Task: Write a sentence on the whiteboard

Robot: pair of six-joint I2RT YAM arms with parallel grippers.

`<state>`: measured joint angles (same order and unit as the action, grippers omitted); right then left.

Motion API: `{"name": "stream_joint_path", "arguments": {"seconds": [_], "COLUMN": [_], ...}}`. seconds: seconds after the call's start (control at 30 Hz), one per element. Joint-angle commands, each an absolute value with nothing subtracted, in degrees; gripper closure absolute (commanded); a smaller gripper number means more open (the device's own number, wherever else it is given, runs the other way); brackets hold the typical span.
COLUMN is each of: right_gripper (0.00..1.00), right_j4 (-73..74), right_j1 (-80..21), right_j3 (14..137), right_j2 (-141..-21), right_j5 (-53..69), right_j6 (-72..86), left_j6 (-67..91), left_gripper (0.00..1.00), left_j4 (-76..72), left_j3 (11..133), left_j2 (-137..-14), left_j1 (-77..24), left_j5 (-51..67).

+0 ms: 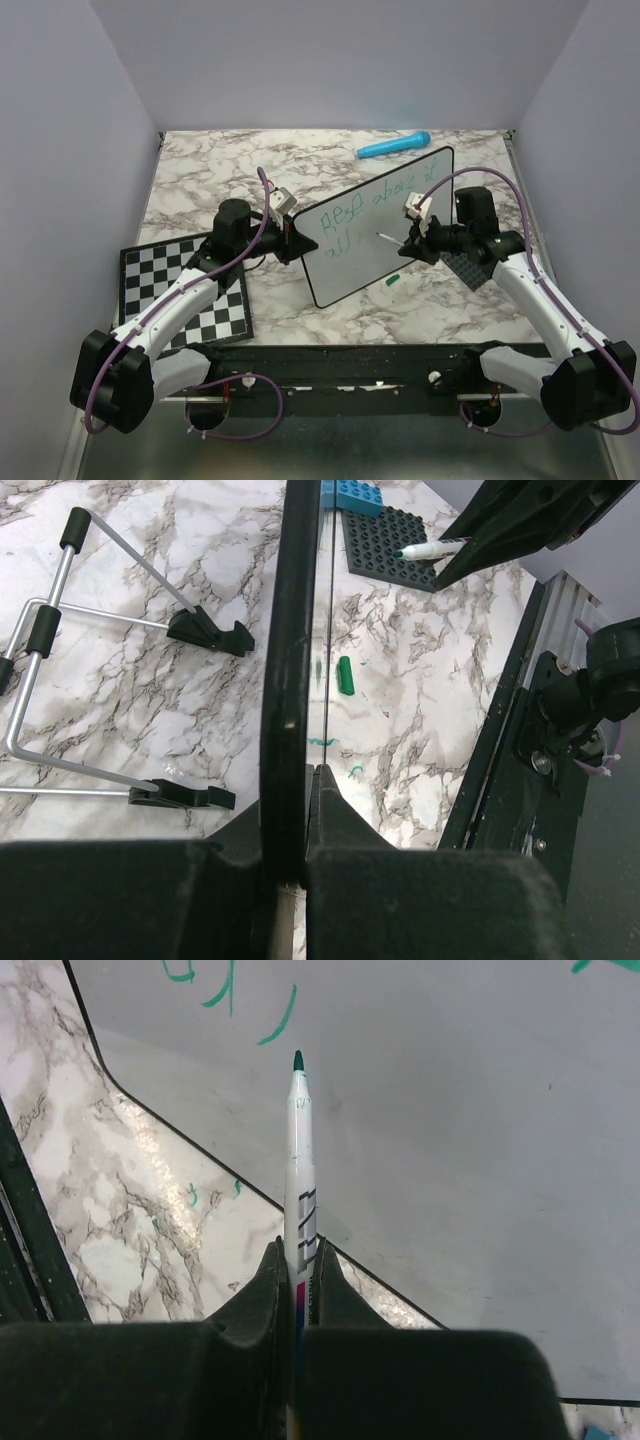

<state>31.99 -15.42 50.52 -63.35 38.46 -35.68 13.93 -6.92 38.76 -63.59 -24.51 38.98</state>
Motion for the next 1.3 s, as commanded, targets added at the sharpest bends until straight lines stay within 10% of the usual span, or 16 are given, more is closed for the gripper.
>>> {"name": "stream_joint_path", "arguments": {"seconds": [0.0,1.27], "right_gripper": [0.99,0.99], "right_j4": [28.0,25.5], "right_j1": [-15.8,-18.2], "right_j3": [51.1,49.7], "right_j2": [-64.1,-63.2], "right_j5": [37.2,31.4], "right_j6": [-32.3,-32.8], "left_j6": [9.5,9.6], "left_gripper": [1.00,1.00], "left_j4": [-0.4,-0.4], "left_j3": [37.6,37.3], "left_j2": [-64.3,-63.5], "left_j1": [-24.4,-24.5], "left_j5": [33.7,33.8]}}
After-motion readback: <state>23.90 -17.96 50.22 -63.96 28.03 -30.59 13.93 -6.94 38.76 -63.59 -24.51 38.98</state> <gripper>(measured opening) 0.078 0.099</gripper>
